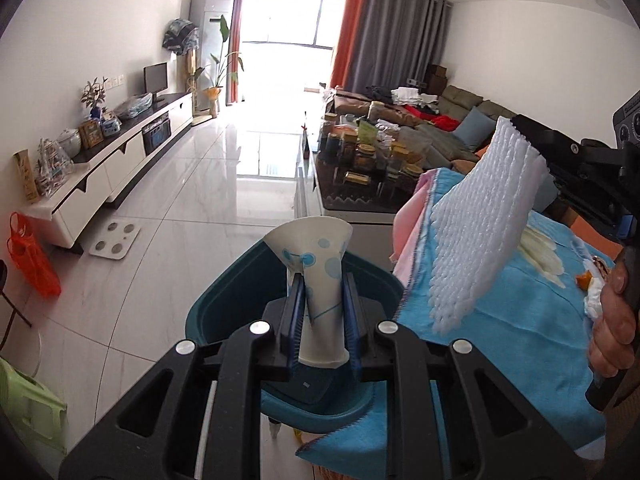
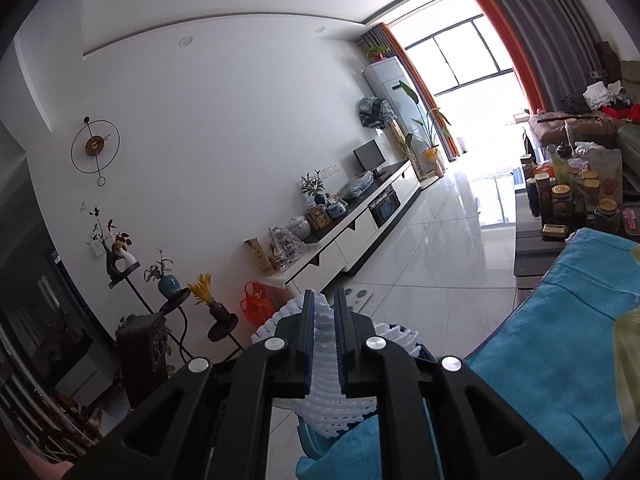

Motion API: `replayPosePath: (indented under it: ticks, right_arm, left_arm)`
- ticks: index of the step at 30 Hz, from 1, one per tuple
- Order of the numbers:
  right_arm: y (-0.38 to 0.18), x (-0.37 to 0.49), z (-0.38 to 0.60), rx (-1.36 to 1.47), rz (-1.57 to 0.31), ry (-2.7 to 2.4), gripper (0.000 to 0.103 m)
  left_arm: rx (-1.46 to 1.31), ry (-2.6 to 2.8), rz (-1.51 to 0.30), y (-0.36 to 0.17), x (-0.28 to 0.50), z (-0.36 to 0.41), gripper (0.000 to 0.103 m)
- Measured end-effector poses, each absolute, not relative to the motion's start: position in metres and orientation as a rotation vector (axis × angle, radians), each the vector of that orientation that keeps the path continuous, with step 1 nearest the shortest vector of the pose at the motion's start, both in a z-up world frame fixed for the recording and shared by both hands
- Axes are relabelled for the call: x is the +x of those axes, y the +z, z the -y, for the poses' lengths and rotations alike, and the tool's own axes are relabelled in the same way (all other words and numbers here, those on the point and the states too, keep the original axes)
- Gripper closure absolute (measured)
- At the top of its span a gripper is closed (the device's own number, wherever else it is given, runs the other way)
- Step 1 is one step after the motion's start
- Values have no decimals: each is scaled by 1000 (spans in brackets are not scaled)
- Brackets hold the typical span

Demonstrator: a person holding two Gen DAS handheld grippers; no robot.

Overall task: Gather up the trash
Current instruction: 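Carry the cup and foam net to the teal bin and release both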

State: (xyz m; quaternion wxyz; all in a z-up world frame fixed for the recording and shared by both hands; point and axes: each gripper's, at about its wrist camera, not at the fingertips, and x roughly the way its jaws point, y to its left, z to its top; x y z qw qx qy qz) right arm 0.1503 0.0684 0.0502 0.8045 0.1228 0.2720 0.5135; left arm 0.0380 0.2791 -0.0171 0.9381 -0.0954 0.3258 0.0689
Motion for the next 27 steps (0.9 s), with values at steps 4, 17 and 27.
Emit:
replayPosePath:
  ticks: [4, 17, 27]
  right_arm:
    - [25, 162, -101, 234, -658, 1090, 95]
    - [-45, 190, -140, 113, -933, 937, 86]
    - [-20, 171, -102, 155, -881, 941, 63]
  left_arm:
    - [-224, 167, -707, -37, 50, -291, 84]
    - [-310, 163, -841, -93, 86, -300, 81]
    - [-312, 236, -714, -58, 54, -298, 56]
